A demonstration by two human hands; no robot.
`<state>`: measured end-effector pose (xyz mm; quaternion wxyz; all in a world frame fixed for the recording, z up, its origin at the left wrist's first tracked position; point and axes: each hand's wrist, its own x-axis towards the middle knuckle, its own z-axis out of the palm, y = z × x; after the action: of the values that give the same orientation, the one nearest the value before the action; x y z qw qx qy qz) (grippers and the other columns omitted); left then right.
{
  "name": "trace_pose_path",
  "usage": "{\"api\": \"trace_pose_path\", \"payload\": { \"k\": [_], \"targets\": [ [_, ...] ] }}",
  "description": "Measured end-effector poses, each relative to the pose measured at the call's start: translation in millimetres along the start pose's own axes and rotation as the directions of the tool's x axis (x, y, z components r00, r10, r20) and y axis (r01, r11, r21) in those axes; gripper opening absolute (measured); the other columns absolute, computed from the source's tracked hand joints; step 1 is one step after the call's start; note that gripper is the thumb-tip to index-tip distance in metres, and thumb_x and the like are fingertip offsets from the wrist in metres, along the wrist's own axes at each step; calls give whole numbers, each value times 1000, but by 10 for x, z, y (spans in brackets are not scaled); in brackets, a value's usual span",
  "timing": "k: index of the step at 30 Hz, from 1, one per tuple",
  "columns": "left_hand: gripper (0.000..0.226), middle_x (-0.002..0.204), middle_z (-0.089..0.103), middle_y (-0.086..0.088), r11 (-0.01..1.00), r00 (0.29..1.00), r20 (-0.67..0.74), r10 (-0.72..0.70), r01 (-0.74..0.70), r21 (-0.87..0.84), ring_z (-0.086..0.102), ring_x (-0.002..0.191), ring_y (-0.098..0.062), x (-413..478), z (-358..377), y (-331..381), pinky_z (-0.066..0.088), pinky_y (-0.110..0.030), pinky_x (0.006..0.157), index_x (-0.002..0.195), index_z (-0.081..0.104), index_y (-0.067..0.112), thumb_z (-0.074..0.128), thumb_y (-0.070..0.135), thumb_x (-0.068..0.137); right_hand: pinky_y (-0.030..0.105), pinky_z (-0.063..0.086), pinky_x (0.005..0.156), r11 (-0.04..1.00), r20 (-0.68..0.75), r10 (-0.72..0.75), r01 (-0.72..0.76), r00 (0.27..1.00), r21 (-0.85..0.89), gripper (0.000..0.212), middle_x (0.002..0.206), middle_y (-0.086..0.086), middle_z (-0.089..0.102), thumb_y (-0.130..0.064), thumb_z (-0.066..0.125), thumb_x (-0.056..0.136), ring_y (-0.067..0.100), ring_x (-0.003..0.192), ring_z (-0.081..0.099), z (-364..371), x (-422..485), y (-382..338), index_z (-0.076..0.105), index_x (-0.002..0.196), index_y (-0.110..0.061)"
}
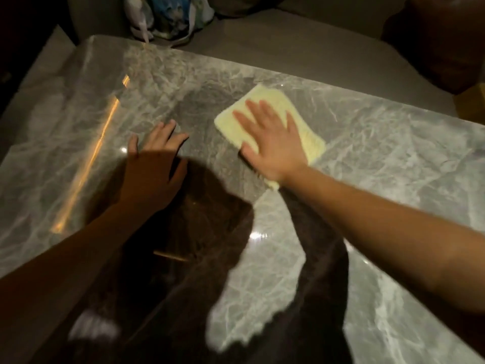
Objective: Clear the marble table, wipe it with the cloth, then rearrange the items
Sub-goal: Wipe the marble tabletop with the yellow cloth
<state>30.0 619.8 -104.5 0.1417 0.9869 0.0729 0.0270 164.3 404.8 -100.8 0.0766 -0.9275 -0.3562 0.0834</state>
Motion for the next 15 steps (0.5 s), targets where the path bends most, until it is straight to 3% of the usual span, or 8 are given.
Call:
{"api": "trace_pose_path", "payload": {
  "k": [7, 11, 15],
  "targets": [
    [56, 155, 25, -6, 997, 998, 49, 26, -30, 71, 18, 145, -23, 28, -18, 22, 17, -52, 112, 139, 36, 19, 28, 42, 89, 55, 5, 117, 991, -50, 133, -135, 990, -25, 61, 162, -1, 11, -50, 29, 93, 22, 149, 7, -218, 899, 375, 16, 151, -37],
    [55, 154, 26, -6, 998, 999, 46, 24, -27, 65, 19, 145, -24, 12, -35, 3, 19, -55, 111, 138, 36, 19, 29, 42, 89, 55, 5, 116, 988, -46, 149, -150, 988, -39, 60, 161, 0, 16, -50, 27, 94, 23, 148, 13, -247, 1017, 347, 18, 151, -36],
    [51, 154, 27, -5, 999, 999, 27, 27, -28, 23, 20, 145, -22, 7, -20, -34, 21, -54, 110, 136, 38, 22, 32, 41, 89, 57, 0, 117, 985, -31, 147, -149, 989, -88, 60, 162, 1, 9, -50, 24, 95, 24, 149, 7, -277, 979, 294, 12, 152, -36]
  ]
}}
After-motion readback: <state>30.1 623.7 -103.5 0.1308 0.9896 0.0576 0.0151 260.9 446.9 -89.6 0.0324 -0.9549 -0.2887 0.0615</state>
